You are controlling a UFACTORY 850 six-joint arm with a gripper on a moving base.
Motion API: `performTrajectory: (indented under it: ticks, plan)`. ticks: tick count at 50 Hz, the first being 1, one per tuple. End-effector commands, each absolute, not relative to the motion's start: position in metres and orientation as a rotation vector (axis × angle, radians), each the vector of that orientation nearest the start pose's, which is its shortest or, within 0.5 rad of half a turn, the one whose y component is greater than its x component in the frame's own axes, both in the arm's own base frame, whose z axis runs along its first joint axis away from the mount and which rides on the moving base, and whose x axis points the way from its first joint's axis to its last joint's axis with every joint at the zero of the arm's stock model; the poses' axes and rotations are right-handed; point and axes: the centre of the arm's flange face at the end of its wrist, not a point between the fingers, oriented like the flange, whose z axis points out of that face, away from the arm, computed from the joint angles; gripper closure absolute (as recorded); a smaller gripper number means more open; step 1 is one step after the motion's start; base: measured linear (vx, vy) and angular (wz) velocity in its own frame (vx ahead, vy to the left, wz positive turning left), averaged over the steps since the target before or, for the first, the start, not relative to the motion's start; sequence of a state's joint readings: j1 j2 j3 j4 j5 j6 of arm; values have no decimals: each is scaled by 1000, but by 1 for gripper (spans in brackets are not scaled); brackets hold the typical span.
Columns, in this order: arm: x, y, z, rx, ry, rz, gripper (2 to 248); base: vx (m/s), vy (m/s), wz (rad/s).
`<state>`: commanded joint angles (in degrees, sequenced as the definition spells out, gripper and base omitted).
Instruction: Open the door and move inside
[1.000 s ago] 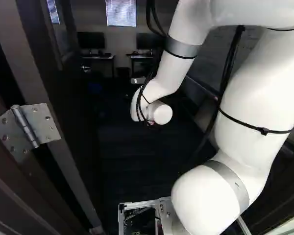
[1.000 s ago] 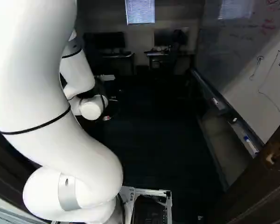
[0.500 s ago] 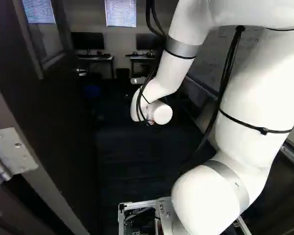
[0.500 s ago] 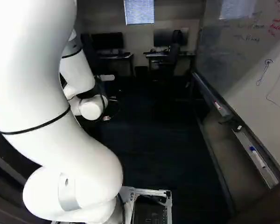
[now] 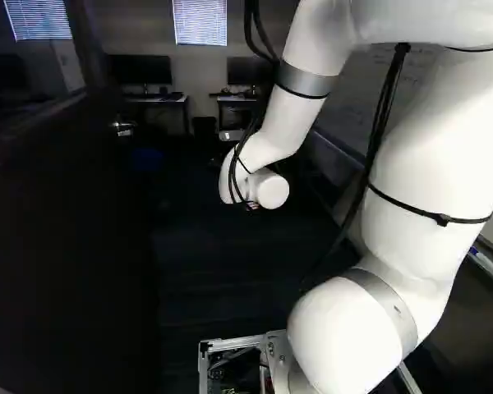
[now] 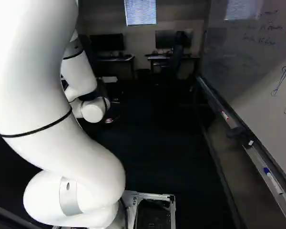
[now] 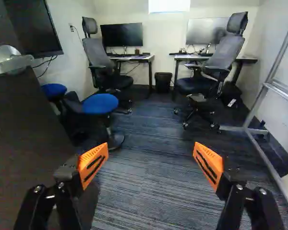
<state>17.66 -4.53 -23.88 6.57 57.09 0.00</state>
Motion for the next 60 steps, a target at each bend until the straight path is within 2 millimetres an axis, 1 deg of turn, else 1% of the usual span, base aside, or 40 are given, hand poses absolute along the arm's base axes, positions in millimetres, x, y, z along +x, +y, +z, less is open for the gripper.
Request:
performTrajectory:
  ticks: [39, 60]
  plan:
    - [384, 113, 379, -2348, -200, -1838, 3, 206, -35, -7]
    - [384, 113, 379, -2348, -200, -1838, 3, 238, -5, -21]
